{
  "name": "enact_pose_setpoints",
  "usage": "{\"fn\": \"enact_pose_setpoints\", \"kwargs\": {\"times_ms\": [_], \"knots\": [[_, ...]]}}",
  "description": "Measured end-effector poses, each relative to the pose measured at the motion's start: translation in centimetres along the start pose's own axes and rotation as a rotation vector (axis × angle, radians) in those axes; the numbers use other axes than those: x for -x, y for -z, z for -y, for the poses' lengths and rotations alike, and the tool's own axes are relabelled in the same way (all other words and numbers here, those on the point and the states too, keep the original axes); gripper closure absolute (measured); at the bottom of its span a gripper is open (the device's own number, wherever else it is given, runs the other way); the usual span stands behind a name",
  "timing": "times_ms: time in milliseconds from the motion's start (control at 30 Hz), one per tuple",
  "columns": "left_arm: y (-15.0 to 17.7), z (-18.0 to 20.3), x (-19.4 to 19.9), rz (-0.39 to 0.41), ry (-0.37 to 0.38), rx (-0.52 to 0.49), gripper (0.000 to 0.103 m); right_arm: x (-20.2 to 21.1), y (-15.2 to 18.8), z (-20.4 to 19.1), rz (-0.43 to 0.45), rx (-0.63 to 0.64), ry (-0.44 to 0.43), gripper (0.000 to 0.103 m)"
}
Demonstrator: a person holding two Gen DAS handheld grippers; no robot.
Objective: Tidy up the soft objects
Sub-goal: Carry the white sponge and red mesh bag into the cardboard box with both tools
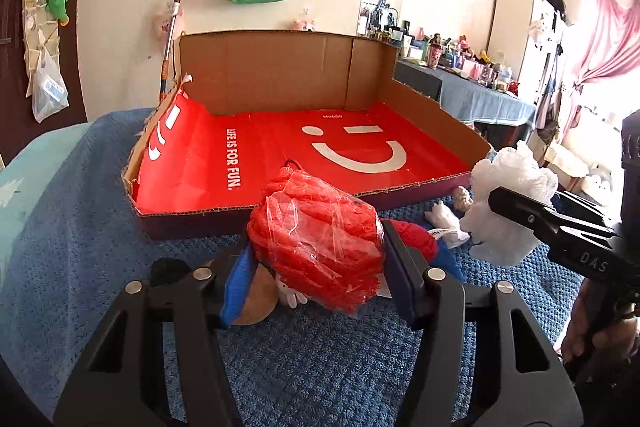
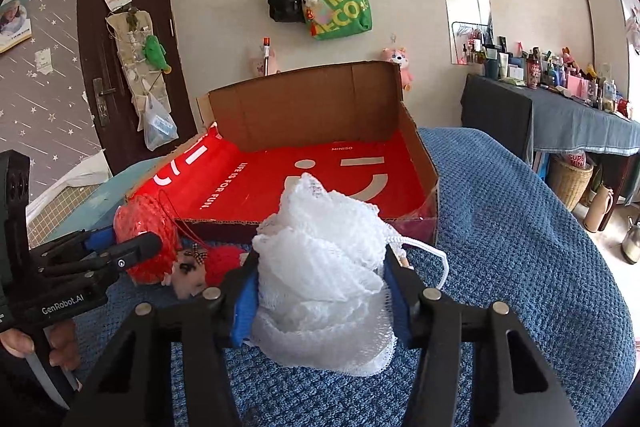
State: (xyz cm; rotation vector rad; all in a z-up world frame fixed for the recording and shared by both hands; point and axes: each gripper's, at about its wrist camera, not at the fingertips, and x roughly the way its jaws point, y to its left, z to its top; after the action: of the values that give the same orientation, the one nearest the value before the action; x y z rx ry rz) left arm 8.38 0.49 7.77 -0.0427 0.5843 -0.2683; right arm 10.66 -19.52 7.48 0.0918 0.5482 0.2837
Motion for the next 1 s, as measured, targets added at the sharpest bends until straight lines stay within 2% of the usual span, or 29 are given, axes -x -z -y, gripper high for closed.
{"fn": "enact_pose_setpoints", "kwargs": {"times_ms": [233,367,500,667,767,867,1000], "knots": [[-1.0,0.1,0.8,0.019,0.022,-0.005,0.047,0.7,-2.1,-0.4,0.048,0.01,-0.036,0.047],[-2.6,0.0,1.0,0.035,0.079,-0.017,0.047,0.5,-5.4,-0.9,0.098,0.036,-0.079,0.047],[-6.0,-0.7,0.6,0.032,0.15,-0.036,0.047,-2.3,-10.4,-1.4,0.102,0.083,-0.105,0.047],[-11.5,-1.9,-2.8,-0.002,0.193,-0.103,0.047,-9.0,-16.5,-1.8,0.008,0.105,-0.123,0.047],[-14.1,-2.6,-6.9,-0.09,0.156,-0.159,0.047,-13.4,-19.0,-1.8,-0.07,0.099,-0.102,0.047],[-15.5,-3.5,-11.3,-0.187,0.136,-0.175,0.047,-17.0,-20.1,-1.4,-0.14,0.065,-0.094,0.047],[-16.5,-4.6,-16.1,-0.253,0.119,-0.195,0.047,-21.8,-20.3,-0.9,-0.232,0.045,-0.047,0.047]]}}
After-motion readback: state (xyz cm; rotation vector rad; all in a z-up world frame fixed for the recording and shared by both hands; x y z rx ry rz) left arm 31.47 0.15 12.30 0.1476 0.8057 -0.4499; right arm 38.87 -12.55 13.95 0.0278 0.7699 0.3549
